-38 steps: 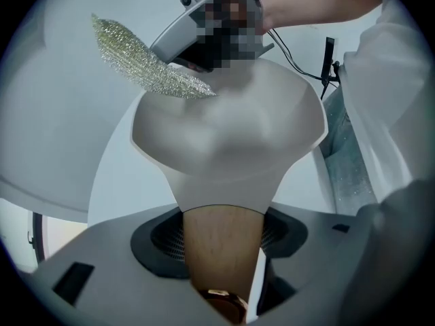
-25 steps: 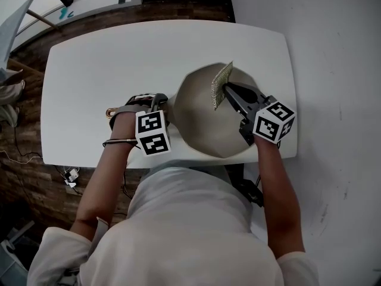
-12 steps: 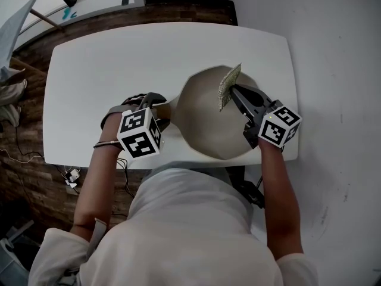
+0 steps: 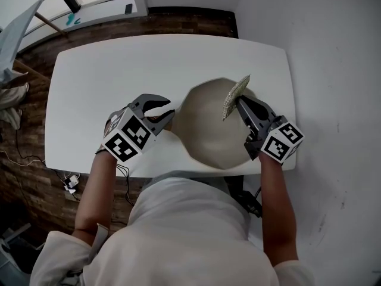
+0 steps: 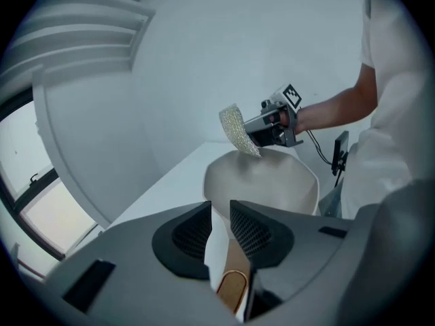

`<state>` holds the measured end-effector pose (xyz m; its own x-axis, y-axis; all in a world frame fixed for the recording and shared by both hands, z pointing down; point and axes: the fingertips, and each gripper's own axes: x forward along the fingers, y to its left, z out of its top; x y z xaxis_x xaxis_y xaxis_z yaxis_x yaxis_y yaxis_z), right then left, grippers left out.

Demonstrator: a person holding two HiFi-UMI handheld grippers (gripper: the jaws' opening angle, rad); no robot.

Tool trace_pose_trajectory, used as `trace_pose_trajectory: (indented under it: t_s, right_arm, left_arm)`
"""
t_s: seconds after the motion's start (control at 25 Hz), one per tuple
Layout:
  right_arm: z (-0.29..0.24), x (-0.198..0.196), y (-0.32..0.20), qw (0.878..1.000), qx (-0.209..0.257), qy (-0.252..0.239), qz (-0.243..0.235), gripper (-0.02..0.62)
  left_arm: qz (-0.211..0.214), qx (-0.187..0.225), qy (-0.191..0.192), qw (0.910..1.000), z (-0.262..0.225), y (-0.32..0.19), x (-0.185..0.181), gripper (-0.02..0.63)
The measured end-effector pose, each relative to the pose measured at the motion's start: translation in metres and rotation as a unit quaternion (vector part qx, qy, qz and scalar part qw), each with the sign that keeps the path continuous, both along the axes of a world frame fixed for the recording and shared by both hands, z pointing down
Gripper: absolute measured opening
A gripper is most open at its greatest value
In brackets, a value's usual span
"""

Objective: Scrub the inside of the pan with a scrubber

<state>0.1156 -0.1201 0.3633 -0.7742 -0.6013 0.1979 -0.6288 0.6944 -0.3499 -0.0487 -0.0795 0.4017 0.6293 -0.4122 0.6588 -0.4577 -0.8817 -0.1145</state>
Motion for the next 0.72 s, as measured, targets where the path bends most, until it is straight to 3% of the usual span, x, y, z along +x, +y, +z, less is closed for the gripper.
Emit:
trace_pose_trajectory:
  t_s: [0.28, 0.52, 0.72]
  right_arm:
    - [-0.022, 0.006, 0.006, 0.998, 0.046, 0.035, 0.015, 0.026]
    - [-0.041, 0.011, 0.007, 0.995, 0.082, 0.043, 0.046, 0.026]
    - [-0.049, 0.008, 0.005, 0.993, 0.097, 0.045, 0.056, 0.026]
  left_arm:
    - [-0.060, 0.045, 0.086, 0.9935, -0.036, -0.017, -0.006, 0.047]
    - [-0.137, 0.124, 0.148, 0.9715, -0.071, -0.029, -0.025, 0.032]
    - [-0.178, 0.126, 0.197, 0.9558, -0.082, -0.027, -0.044, 0.026]
